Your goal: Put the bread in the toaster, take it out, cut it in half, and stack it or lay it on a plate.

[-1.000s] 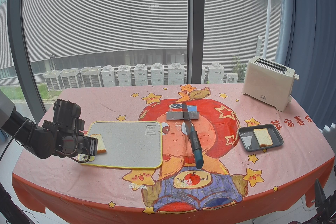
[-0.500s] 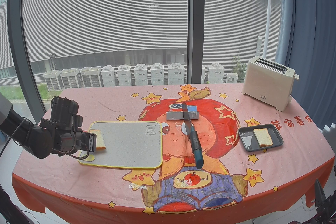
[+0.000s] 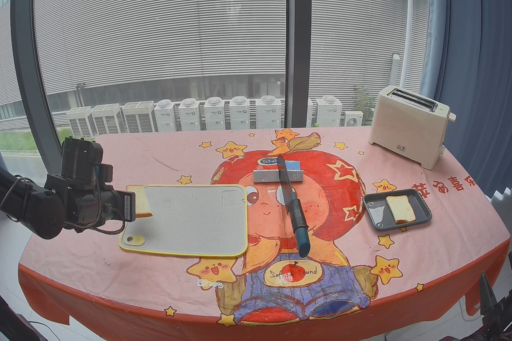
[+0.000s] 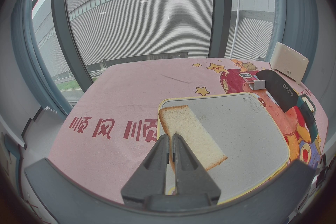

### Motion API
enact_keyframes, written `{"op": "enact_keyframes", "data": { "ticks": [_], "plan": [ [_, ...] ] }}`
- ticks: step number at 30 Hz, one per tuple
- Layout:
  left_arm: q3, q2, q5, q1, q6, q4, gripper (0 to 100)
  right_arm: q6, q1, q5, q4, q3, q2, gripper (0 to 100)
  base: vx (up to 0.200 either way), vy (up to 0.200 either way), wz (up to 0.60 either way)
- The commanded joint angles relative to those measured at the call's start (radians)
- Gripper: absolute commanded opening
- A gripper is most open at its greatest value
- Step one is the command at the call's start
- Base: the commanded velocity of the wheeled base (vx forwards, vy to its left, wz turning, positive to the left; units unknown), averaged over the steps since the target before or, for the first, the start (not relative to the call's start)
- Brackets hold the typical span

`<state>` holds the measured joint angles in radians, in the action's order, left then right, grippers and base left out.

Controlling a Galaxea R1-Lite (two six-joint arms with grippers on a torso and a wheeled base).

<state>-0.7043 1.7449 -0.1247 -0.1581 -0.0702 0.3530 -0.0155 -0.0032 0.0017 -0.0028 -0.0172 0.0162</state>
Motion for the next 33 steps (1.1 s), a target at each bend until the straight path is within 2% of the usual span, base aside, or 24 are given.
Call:
{"op": "enact_keyframes", "data": {
  "ticks": [1,18,24,33],
  "plan": [
    [0.009,-0.036,-0.009,0.002,0.001,0.003,0,-0.001,0.000,0.000,0.000,0.017,-0.016,100,0.000,0.000,0.00],
    [0.039,-0.100,0.000,0.000,-0.002,0.006,0,0.000,0.000,0.000,0.000,0.017,-0.016,100,0.000,0.000,0.00],
    [0.037,-0.102,0.002,0.000,-0.020,0.006,0,0.000,0.000,0.000,0.000,0.017,-0.016,100,0.000,0.000,0.00],
    [0.034,-0.102,-0.001,0.003,-0.023,0.008,0,-0.001,0.000,0.001,0.000,0.017,-0.016,100,0.000,0.000,0.00]
  ]
}}
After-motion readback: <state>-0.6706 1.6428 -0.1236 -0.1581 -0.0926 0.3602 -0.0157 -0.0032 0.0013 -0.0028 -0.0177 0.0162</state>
